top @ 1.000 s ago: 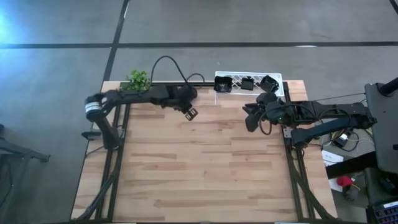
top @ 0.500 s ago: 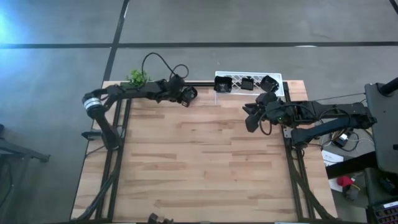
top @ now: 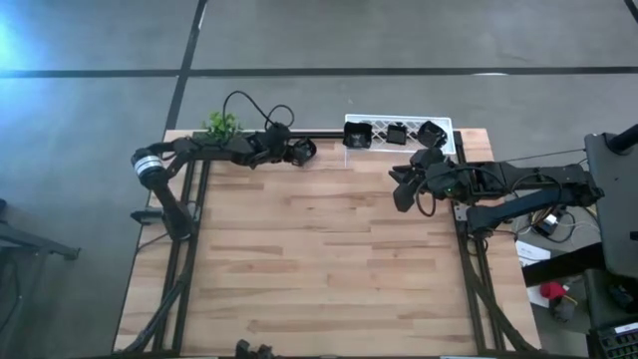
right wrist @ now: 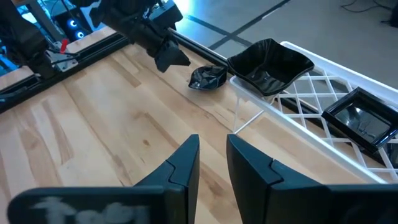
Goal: Pick & Place Mini shaped plates
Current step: Stack the black leaf-shaped plate on top of the black leaf-shaped plate on the shelf
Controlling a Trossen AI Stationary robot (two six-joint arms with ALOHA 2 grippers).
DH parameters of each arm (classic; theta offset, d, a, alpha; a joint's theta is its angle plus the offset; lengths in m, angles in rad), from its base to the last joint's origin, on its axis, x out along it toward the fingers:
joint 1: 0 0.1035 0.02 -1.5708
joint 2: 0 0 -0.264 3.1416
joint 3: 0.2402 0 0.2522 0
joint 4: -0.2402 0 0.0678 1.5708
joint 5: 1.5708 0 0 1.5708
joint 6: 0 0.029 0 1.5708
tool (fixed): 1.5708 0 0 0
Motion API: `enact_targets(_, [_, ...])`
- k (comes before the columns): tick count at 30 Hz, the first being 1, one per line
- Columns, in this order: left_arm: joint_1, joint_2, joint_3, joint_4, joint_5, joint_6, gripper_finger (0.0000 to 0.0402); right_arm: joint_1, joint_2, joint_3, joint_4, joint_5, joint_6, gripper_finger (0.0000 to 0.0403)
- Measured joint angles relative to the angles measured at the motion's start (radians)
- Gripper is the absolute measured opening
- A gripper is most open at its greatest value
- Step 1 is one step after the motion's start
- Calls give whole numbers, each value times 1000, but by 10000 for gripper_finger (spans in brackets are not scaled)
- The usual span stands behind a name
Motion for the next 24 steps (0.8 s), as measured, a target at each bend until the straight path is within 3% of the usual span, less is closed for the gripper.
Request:
enact_targets(15, [0, 4, -196, 332, 6, -76, 77, 0, 0, 0, 3, 0, 0, 76])
enact_targets(24, [-1, 12, -211, 399, 27, -103, 77, 0, 0, 0, 3, 0, 0, 70])
